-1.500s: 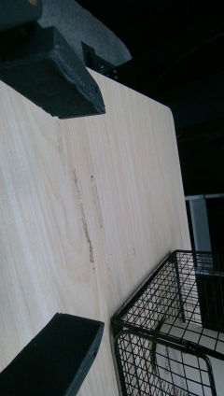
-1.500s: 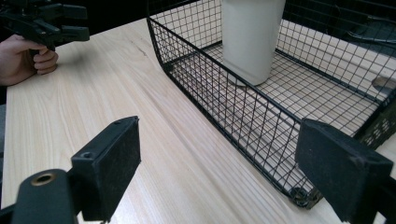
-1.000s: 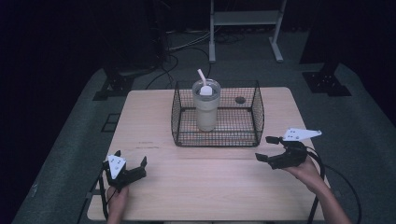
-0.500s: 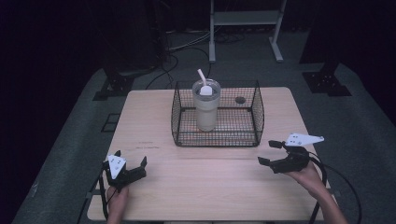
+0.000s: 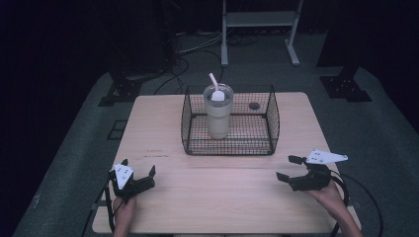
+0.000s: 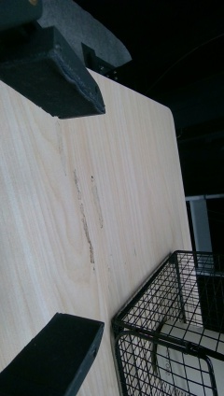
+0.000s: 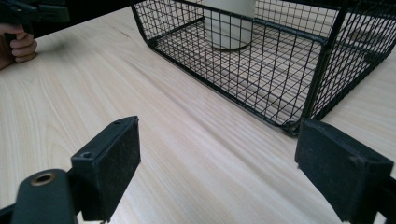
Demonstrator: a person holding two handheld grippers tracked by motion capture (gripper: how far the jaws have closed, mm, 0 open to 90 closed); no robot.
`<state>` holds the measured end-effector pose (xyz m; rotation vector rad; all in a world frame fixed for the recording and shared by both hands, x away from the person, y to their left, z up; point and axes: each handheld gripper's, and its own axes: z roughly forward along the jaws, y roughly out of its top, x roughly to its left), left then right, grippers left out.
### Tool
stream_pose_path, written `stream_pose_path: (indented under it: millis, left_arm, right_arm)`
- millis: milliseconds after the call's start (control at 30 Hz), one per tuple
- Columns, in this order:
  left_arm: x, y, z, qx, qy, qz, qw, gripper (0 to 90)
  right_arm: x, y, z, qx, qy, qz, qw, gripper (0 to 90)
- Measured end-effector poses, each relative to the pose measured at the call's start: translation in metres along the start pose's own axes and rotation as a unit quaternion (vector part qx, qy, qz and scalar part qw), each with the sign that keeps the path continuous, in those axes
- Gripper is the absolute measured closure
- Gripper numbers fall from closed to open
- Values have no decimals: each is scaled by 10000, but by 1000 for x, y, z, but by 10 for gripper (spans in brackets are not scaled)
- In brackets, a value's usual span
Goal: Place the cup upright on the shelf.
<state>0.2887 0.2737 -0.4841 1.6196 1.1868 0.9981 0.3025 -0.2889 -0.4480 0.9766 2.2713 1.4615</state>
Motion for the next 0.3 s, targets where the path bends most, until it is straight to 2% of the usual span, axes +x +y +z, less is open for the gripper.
stream_pose_path:
  millis: [267, 300]
  left_arm:
    - [0, 0, 0, 2, 13, -1, 10000, 0]
    - [0, 0, 0, 8, 15, -3, 10000, 0]
  right_arm:
    - [7, -13, -2, -227, -101, 92, 9996, 133]
    - [11, -17, -3, -381, -142, 164, 9990, 133]
